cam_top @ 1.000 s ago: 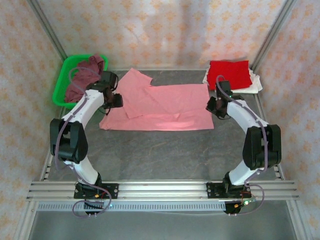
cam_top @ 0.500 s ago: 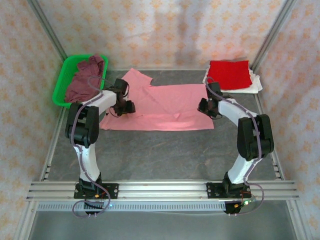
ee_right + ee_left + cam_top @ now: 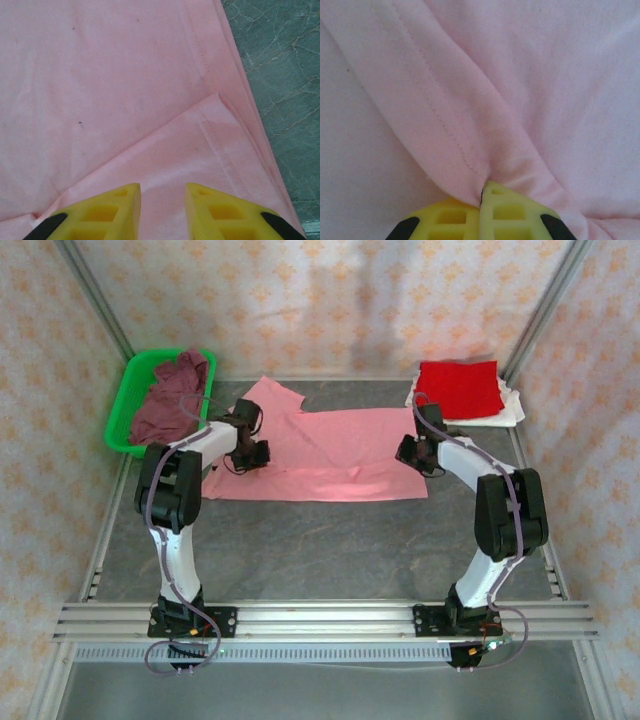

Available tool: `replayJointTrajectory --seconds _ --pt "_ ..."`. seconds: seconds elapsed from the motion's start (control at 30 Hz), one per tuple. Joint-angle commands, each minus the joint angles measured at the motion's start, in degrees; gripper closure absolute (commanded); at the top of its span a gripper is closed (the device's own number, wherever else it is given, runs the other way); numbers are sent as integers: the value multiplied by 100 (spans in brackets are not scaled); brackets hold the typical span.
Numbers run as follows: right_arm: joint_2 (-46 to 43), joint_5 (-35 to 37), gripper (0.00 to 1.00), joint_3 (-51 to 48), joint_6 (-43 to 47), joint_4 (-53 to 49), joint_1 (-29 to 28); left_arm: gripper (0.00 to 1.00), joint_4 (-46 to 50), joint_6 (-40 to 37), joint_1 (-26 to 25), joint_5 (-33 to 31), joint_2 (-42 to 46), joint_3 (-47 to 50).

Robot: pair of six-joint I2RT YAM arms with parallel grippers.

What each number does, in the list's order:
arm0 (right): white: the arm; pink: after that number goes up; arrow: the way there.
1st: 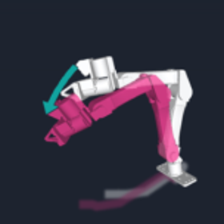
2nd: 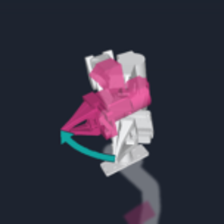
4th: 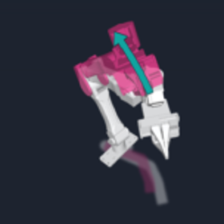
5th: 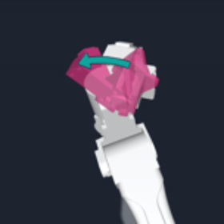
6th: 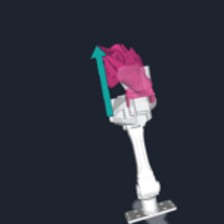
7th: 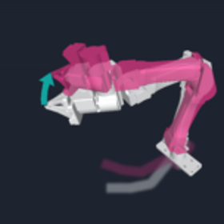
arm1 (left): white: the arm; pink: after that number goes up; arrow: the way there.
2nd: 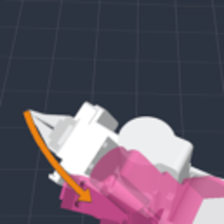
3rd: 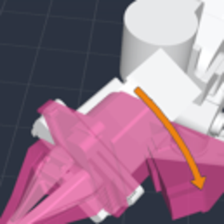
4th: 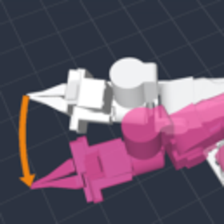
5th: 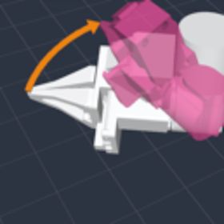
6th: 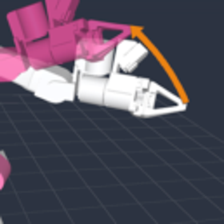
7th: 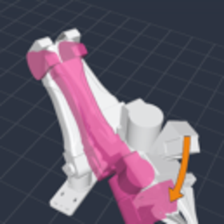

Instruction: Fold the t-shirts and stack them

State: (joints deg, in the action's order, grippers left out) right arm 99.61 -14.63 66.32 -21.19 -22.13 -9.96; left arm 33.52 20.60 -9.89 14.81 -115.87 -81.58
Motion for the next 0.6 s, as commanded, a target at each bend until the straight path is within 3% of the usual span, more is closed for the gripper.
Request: replayJointTrajectory --seconds 0.0,0.2,0.23,0.33,0.37,0.47,0.57 --pt "-67 -11 70 -49 -39 64 23 96 183 117 -100 -287 76 -373" --pt "-31 -66 69 -50 -44 69 20 96 509 146 -214 -390 -270 -1167" --pt "-30 -81 69 -41 -36 46 20 92 568 146 -231 -380 -383 -1365" --pt "4 -147 68 -49 -52 77 22 62 768 155 -246 -253 -839 -2095" --pt "18 -177 68 -43 -56 69 24 58 813 139 -274 -186 -963 -2335" --pt "41 -230 67 -32 -52 34 24 57 962 87 -392 -188 -1189 -2947" --pt "40 -254 66 -38 -32 16 22 56 701 50 -476 -304 -908 -2889"
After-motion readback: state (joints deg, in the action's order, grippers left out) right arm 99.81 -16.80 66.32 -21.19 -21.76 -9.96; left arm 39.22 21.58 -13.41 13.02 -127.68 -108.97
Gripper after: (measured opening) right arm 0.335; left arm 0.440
